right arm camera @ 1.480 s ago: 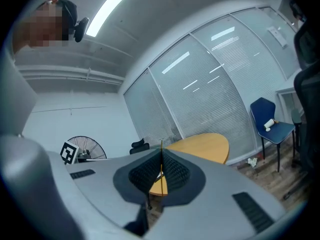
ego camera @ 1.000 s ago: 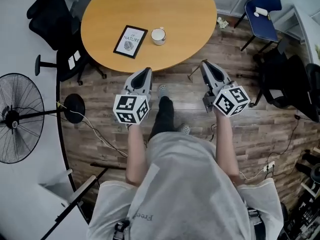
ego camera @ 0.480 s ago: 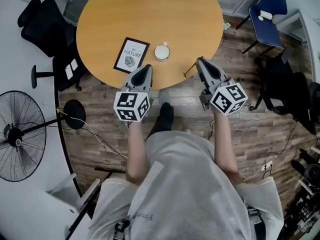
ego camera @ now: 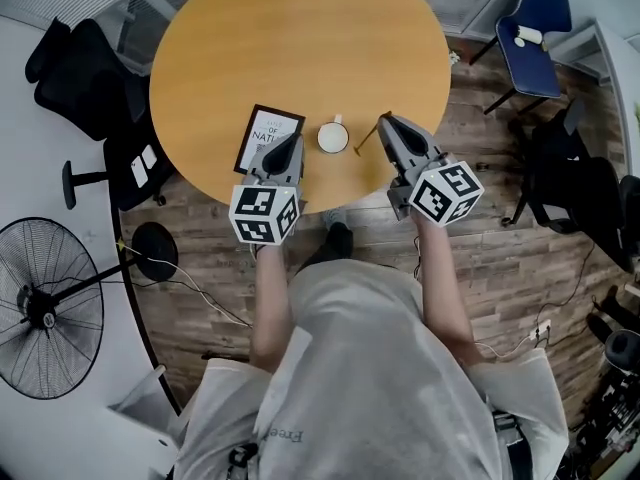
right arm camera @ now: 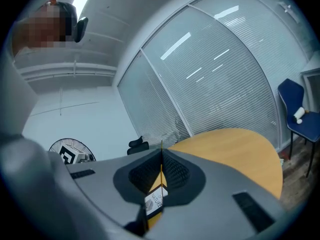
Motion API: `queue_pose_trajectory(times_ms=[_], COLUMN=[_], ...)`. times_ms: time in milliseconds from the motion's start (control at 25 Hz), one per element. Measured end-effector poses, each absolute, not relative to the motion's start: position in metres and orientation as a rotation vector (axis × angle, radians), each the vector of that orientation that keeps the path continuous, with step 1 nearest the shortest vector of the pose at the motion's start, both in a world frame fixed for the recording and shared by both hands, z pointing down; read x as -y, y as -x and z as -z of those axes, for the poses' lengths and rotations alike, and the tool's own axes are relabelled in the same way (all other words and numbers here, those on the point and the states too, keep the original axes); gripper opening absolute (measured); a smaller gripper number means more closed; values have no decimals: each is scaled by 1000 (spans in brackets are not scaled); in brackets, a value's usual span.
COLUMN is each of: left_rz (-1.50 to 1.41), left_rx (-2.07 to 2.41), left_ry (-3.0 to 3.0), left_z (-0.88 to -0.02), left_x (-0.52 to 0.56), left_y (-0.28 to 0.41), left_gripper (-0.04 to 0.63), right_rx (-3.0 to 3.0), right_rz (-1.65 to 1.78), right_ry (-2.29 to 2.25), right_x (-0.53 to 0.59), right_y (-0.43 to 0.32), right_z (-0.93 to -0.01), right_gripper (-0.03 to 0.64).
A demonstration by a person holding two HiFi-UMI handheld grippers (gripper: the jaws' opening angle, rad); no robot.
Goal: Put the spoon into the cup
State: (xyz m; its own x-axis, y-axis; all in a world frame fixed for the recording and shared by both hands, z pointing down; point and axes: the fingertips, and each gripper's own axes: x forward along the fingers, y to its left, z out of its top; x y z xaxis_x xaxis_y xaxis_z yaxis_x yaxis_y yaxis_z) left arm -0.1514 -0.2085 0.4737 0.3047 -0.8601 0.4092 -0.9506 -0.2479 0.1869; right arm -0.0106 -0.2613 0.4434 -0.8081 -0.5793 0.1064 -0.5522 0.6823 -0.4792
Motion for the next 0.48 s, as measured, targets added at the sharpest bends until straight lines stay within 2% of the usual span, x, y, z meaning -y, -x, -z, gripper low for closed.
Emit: queue_pose_trajectory(times_ms=[480], left_rz=[-337], left_rx=[1459], left_ry=[-2264], left_z=[-500], left_x=[248], left_y=[149], left_gripper=[9], right_rx=[-2750], right_rz=[830], right_ry=[1025], right_x=[290], right_y=[39], right_z=[-464], right_gripper=[3])
